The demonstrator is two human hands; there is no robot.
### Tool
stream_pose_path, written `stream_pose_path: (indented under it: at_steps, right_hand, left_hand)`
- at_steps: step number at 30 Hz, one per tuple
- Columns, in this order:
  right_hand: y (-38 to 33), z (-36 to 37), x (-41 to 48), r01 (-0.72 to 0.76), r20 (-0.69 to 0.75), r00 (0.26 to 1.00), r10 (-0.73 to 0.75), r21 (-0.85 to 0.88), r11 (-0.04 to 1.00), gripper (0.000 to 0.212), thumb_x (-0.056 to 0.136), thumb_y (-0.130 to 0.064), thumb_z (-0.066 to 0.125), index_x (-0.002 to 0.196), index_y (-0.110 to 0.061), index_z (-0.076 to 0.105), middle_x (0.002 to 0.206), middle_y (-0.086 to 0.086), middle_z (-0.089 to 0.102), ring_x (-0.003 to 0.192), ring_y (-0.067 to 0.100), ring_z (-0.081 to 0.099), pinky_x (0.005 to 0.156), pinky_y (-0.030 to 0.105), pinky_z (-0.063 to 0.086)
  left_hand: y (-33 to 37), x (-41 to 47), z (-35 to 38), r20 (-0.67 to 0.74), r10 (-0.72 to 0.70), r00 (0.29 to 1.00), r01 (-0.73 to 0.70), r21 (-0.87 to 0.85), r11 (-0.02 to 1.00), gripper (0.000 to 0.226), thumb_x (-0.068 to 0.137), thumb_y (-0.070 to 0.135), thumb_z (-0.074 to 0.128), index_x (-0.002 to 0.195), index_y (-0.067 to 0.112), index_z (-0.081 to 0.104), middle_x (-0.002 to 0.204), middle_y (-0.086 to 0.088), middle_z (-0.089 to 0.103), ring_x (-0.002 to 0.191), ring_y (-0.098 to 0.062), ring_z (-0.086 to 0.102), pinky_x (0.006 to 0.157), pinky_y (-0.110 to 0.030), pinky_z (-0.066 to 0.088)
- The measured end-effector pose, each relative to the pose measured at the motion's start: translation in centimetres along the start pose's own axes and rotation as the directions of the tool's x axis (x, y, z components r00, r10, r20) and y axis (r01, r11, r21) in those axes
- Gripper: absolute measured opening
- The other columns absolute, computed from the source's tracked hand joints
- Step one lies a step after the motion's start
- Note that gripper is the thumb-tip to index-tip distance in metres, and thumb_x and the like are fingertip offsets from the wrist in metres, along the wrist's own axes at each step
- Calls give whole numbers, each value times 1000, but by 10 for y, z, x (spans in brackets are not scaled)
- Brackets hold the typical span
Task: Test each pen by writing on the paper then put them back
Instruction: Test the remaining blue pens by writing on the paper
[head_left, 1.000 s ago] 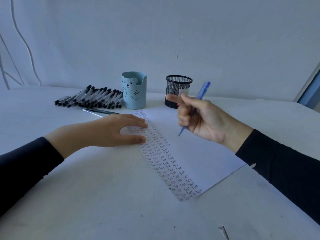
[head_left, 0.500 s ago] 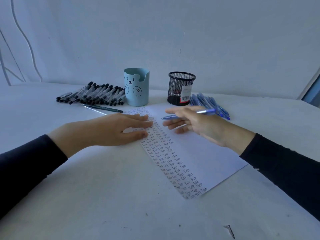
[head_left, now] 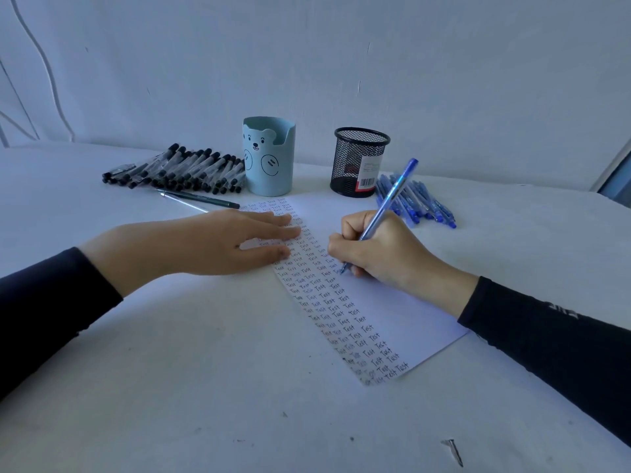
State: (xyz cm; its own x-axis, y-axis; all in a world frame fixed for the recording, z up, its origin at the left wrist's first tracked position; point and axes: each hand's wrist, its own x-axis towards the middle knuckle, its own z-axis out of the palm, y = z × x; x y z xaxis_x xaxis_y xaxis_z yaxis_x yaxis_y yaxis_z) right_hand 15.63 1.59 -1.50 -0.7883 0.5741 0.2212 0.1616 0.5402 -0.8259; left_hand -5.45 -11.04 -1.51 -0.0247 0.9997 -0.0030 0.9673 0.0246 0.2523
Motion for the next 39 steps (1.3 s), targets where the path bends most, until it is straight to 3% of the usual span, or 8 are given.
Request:
stream_pose_path:
  at_steps: [3, 8, 15, 20, 29, 35, 39]
  right_hand:
    - [1, 0, 0, 4, 11, 1000, -4, 17, 1000, 43, 87, -11, 68, 52, -14, 43, 42, -1, 49, 40, 10, 45, 42, 16, 38]
    - [0, 1, 0, -2, 28, 1000, 1, 37, 999, 44, 87, -12, 69, 51, -15, 43, 45, 5, 48, 39, 10, 46, 43, 17, 40]
    - [0, -1, 0, -1, 34, 999, -1, 42, 999, 45, 87, -9, 69, 52, -14, 41, 42, -8, 47, 39, 8, 47, 45, 19, 41]
    - [-1, 0, 0, -13, 44, 999, 11, 38, 999, 49, 84, -10, 70, 45, -20, 41, 43, 2, 47, 42, 16, 45, 44, 20, 40]
    - [-2, -1, -1, -3, 46, 999, 2, 35, 999, 48, 85, -8, 69, 47, -18, 43, 41, -1, 47, 40, 12, 44, 43, 19, 39]
    - [-1, -2, 0, -10, 38, 999, 8, 54, 998, 50, 83, -6, 70, 44, -20, 42, 48, 7, 48, 41, 14, 45, 43, 18, 38]
    - [0, -3, 1, -11, 53, 999, 9, 34, 999, 47, 83, -6, 69, 47, -18, 40, 44, 4, 46, 44, 18, 45, 44, 21, 38]
  left_hand:
    - [1, 0, 0, 4, -2, 1000, 2, 6, 1000, 68, 78, 78, 28, 141, 52, 36, 149, 33, 20, 138, 13, 16, 115, -17, 8]
    - [0, 0, 1, 0, -8, 1000, 8, -1, 1000, 74, 71, 85, 24, 138, 56, 36, 151, 32, 21, 139, 13, 17, 120, -24, 12]
    - [1, 1, 1, -2, -6, 1000, 6, -6, 1000, 75, 70, 85, 23, 138, 56, 36, 150, 32, 21, 138, 12, 17, 118, -21, 10]
    - [0, 1, 1, -1, -11, 1000, 11, -4, 1000, 75, 70, 86, 23, 138, 56, 36, 150, 33, 21, 139, 11, 18, 120, -24, 11]
    - [0, 1, 1, 1, -14, 1000, 14, -3, 1000, 76, 71, 85, 23, 139, 54, 37, 151, 31, 22, 139, 10, 19, 117, -21, 10]
    - [0, 1, 1, -3, -10, 1000, 10, -2, 1000, 75, 71, 85, 23, 138, 55, 37, 151, 30, 22, 140, 9, 19, 120, -24, 11]
    - [1, 1, 1, -1, -13, 1000, 13, -3, 1000, 75, 70, 85, 23, 138, 55, 36, 150, 31, 21, 141, 8, 19, 121, -27, 13]
